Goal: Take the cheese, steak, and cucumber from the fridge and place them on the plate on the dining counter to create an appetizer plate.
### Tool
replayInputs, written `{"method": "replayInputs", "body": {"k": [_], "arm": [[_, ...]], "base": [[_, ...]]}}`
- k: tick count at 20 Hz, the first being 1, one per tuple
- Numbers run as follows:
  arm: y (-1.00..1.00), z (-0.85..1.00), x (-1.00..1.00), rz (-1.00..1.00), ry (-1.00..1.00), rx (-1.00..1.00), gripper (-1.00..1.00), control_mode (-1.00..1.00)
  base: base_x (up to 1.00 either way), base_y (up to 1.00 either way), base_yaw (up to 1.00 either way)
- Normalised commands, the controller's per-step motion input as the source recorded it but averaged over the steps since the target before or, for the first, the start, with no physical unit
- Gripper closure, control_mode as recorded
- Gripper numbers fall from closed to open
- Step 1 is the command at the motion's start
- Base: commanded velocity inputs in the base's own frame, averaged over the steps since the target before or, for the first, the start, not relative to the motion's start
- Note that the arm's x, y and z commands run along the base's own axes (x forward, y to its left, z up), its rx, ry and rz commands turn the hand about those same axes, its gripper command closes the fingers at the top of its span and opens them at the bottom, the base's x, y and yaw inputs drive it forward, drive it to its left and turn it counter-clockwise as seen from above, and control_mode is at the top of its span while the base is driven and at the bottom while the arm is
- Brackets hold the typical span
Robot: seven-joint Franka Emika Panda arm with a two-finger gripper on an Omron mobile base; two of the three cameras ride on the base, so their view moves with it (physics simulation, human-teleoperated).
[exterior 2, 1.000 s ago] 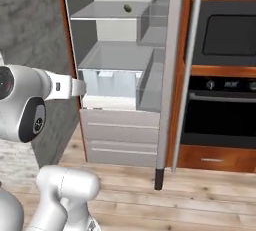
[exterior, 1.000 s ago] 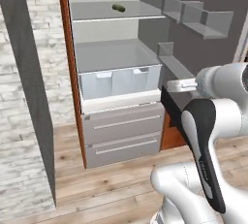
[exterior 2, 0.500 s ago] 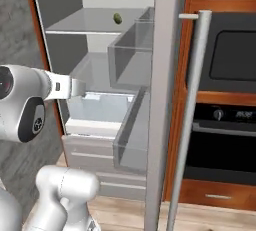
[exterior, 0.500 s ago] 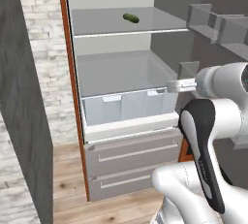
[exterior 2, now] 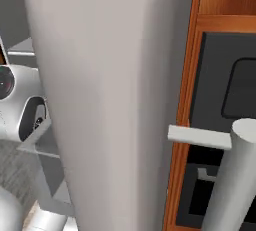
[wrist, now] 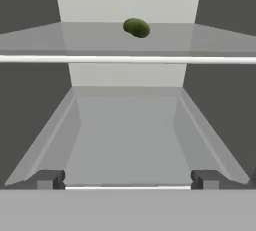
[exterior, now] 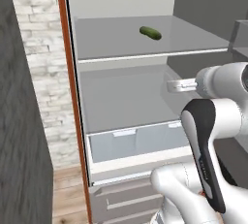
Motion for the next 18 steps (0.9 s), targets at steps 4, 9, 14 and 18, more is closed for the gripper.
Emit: {"method": "replayInputs", "body": {"k": [4, 9, 14, 18], "arm": [[0.0, 0.0, 0.0, 0.0, 0.0, 0.0, -1.0, 1.0], [0.0, 0.0, 0.0, 0.0, 0.0, 0.0, -1.0, 1.0], [0.0, 0.0, 0.0, 0.0, 0.0, 0.0, -1.0, -1.0], [0.0, 0.21, 0.0, 0.05, 0.0, 0.0, -1.0, -1.0]], "base": [[0.66, 0.0, 0.01], [0.38, 0.0, 0.0], [0.18, 0.0, 0.0], [0.0, 0.0, 0.0]]}}
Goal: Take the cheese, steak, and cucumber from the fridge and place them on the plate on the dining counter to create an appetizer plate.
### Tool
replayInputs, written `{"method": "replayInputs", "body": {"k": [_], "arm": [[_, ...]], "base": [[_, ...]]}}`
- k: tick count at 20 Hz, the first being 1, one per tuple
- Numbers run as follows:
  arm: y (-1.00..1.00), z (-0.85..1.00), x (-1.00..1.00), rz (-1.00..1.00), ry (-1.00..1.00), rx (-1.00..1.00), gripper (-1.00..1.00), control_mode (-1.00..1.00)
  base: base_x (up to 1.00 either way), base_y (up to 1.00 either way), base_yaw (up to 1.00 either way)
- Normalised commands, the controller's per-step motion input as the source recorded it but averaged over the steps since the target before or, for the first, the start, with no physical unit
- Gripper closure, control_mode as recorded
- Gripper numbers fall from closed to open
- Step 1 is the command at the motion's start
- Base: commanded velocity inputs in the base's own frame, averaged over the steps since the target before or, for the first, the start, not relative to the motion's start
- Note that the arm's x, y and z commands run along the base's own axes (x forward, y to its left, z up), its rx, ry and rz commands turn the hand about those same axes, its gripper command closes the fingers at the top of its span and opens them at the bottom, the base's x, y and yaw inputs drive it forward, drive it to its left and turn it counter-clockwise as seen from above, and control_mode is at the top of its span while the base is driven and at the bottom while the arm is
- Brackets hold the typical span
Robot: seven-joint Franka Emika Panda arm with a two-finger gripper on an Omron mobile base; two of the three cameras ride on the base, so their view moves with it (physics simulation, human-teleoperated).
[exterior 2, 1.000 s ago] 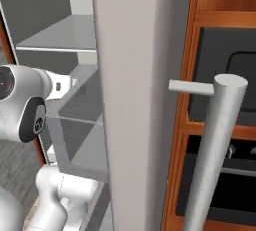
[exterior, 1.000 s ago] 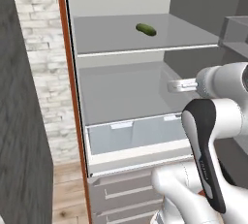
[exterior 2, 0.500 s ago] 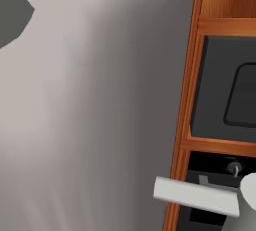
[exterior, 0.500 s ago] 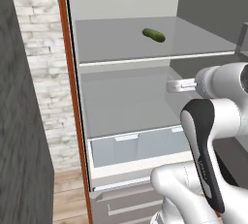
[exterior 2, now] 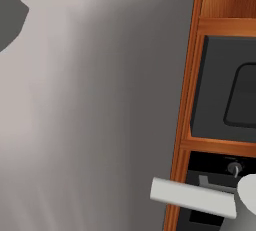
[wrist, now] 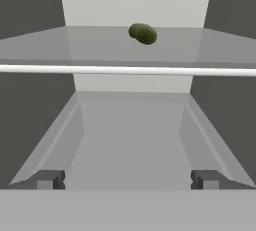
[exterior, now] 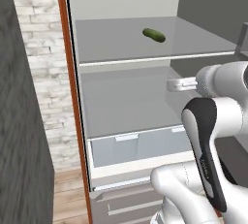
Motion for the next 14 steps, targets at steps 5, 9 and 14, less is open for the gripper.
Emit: {"method": "replayInputs", "body": {"k": [5, 9, 14], "arm": [[0.0, 0.54, 0.0, 0.04, 0.0, 0.0, -1.0, -1.0], [-0.09, 0.44, 0.14, -0.01, 0.06, 0.0, -1.0, -1.0], [-0.06, 0.33, 0.5, -0.03, 0.14, 0.0, -1.0, -1.0]], "base": [[0.0, 0.0, 0.0], [0.0, 0.0, 0.0], [0.0, 0.0, 0.0]]}}
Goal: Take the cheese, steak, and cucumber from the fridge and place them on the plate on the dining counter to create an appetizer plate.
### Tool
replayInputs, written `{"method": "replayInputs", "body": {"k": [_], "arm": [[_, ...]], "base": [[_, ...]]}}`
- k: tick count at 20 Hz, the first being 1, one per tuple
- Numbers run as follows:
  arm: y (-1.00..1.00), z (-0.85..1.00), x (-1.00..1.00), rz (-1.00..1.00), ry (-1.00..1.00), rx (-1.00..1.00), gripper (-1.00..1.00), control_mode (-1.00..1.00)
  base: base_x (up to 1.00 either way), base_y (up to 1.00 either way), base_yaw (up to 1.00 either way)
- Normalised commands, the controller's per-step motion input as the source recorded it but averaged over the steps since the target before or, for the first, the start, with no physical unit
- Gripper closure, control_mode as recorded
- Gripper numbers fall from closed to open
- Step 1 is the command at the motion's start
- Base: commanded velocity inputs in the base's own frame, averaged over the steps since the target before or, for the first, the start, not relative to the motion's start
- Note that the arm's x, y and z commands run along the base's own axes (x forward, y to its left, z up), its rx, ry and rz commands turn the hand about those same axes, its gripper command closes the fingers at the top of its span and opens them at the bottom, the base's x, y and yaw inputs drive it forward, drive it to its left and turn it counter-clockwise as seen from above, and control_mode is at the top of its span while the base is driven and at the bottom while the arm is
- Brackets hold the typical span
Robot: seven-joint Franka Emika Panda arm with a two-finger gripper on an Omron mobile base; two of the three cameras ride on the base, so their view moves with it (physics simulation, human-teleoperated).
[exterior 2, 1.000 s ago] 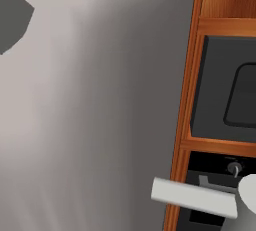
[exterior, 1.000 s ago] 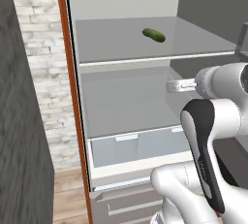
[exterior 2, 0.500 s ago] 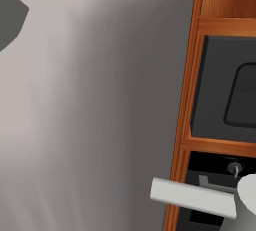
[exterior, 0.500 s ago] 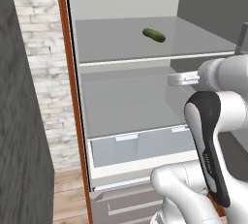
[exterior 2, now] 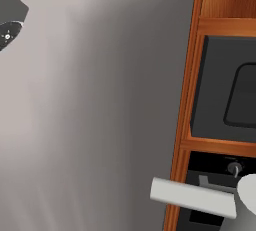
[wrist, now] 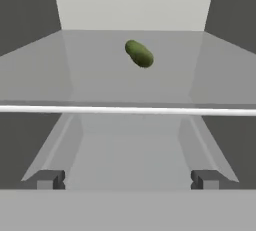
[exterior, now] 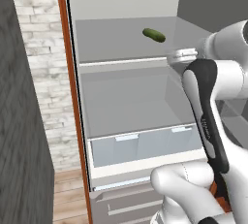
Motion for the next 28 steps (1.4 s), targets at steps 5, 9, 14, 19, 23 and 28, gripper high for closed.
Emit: {"method": "replayInputs", "body": {"k": [5, 9, 14, 19, 23, 28], "arm": [[-0.06, 0.16, 0.65, 0.0, 0.09, 0.0, -1.0, -1.0], [-0.09, 0.0, 0.65, 0.0, 0.01, 0.0, -1.0, -1.0], [-0.05, -0.02, 0.62, 0.0, 0.0, 0.0, -1.0, -1.0], [-0.04, 0.0, 0.67, 0.0, 0.0, 0.0, -1.0, -1.0], [-0.11, -0.01, 0.67, 0.0, 0.0, 0.0, -1.0, -1.0], [-0.06, -0.12, 0.75, 0.05, 0.0, 0.01, -1.0, -1.0]], "base": [[0.0, 0.0, 0.0], [0.0, 0.0, 0.0], [0.0, 0.0, 0.0], [0.0, 0.0, 0.0], [0.0, 0.0, 0.0], [0.0, 0.0, 0.0]]}}
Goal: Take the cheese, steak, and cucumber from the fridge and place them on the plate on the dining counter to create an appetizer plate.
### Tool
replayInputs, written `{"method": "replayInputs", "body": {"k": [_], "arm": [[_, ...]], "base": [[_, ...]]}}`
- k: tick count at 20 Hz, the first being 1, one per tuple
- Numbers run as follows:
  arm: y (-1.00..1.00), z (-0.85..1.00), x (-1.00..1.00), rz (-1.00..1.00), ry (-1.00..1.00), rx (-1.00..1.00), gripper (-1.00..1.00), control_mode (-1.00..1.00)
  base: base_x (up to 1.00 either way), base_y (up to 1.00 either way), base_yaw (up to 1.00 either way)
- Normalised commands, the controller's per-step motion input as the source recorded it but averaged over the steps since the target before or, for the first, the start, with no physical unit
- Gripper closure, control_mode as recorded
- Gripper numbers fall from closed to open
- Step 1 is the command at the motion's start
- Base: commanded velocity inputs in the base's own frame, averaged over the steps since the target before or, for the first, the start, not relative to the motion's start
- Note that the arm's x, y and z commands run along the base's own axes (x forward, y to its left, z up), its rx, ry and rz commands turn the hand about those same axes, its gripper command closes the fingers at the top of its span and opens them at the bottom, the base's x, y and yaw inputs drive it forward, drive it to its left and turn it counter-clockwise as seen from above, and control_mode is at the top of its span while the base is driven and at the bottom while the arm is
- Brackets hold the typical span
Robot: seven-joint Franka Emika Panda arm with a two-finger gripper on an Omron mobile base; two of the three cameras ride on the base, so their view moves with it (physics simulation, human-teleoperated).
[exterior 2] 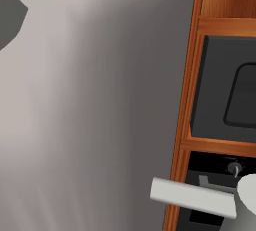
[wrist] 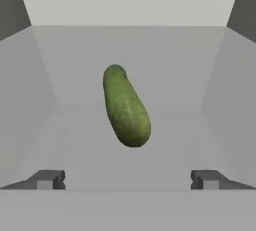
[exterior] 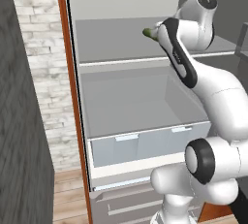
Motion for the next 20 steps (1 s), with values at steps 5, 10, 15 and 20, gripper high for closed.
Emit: {"method": "replayInputs", "body": {"k": [5, 10, 15, 20], "arm": [[0.0, -0.18, 0.86, 0.1, 0.0, 0.01, -1.0, -1.0], [0.0, -0.09, 0.85, 0.09, 0.06, 0.0, -1.0, -1.0], [0.03, -0.36, 0.47, 0.04, 0.08, -0.01, -1.0, -1.0], [0.3, -0.78, 0.02, 0.0, 0.02, -0.07, 1.0, -1.0]], "base": [[0.0, 0.0, 0.0], [0.0, 0.0, 0.0], [0.0, 0.0, 0.0], [0.0, 0.0, 0.0]]}}
